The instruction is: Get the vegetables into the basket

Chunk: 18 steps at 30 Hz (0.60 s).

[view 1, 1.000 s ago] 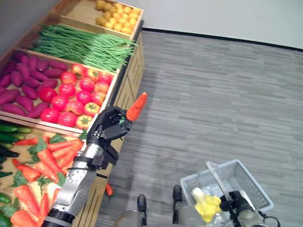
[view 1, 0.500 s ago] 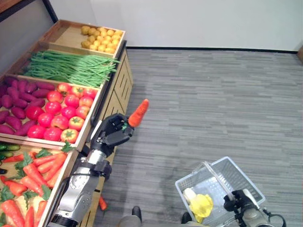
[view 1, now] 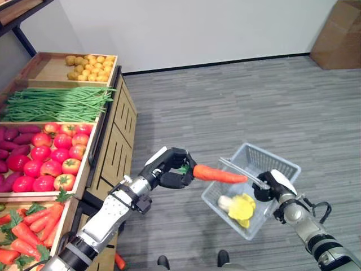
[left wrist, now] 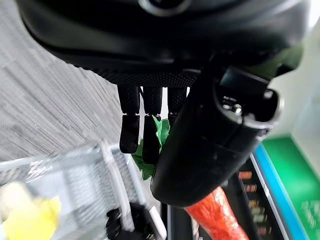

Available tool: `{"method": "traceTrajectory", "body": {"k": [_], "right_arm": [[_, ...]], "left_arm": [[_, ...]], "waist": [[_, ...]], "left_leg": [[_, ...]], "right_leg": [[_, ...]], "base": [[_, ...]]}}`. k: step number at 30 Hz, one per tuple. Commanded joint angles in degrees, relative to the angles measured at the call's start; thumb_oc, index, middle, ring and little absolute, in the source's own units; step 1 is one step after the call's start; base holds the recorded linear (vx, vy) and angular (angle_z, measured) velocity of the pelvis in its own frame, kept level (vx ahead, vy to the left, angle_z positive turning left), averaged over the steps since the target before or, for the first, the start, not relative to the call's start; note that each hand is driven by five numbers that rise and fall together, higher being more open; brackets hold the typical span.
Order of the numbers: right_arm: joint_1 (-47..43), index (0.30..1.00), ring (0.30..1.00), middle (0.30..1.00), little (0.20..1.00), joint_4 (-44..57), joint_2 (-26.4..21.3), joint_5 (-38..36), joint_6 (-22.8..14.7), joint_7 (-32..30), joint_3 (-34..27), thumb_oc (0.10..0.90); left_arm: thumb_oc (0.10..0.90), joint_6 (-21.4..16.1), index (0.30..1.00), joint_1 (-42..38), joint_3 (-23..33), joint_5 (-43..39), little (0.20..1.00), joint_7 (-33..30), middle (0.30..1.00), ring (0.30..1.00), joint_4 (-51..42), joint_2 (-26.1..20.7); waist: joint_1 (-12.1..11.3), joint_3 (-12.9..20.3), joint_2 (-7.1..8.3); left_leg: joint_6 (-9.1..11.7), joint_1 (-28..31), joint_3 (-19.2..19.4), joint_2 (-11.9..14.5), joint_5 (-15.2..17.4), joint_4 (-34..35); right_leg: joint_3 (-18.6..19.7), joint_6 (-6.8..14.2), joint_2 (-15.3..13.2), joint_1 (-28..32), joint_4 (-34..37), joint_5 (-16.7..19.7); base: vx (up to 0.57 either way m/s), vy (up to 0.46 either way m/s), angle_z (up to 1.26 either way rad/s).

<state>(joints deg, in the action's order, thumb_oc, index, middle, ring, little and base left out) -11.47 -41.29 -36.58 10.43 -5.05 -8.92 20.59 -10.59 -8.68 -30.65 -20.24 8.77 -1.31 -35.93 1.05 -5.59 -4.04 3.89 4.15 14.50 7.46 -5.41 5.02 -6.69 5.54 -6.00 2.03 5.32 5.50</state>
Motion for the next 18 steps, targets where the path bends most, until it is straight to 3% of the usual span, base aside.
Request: {"method": "traceTrajectory", "body": {"k": [1, 7, 18], "right_arm": [[-12.5, 0.3, 0.3, 0.3, 0.3, 3.5, -2.4, 0.2, -5.9, -3.2, 1.7, 0.4], [-20.4, 0.3, 0.3, 0.3, 0.3, 2.3, -1.5, 3.5, -5.6, -3.4, 8.1, 0.4], [-22.8, 0.3, 0.3, 0.3, 0.3, 9.0, 4.8, -1.5, -6.7, -3.2, 8.8, 0.4]], "left_arm": [[0.4, -7.0, 0.3, -8.9, -2.6, 6.2, 0.3, -2.8, 0.3, 0.3, 2.2, -0.5], [0.4, -7.4, 0.3, -16.8, -10.1, 21.8, 0.3, -7.4, 0.3, 0.3, 11.5, 2.0], [0.4, -7.0, 0.3, -19.9, -11.7, 40.8, 0.3, -14.6, 0.3, 0.3, 23.0, 5.9]], "waist": [[-0.6, 5.0, 3.9], [-0.3, 6.0, 4.32], [0.0, 6.6, 4.55]], "left_leg": [[2.1, -1.8, -1.5, 1.5, 0.7, 0.0], [1.9, -1.7, -1.3, 0.9, 1.4, 0.0], [1.7, -1.3, -1.0, 0.2, 2.1, 0.0]], "right_leg": [[-2.2, 3.9, -3.0, -0.8, -0.3, -0.8], [-1.8, 4.6, -3.9, -1.0, -0.3, 0.0], [-1.8, 5.0, -4.5, -0.8, -0.3, 0.1]], "base": [[0.02, 0.017, -0.06], [0.0, 0.005, -0.02], [0.0, 0.0, 0.0]]}}
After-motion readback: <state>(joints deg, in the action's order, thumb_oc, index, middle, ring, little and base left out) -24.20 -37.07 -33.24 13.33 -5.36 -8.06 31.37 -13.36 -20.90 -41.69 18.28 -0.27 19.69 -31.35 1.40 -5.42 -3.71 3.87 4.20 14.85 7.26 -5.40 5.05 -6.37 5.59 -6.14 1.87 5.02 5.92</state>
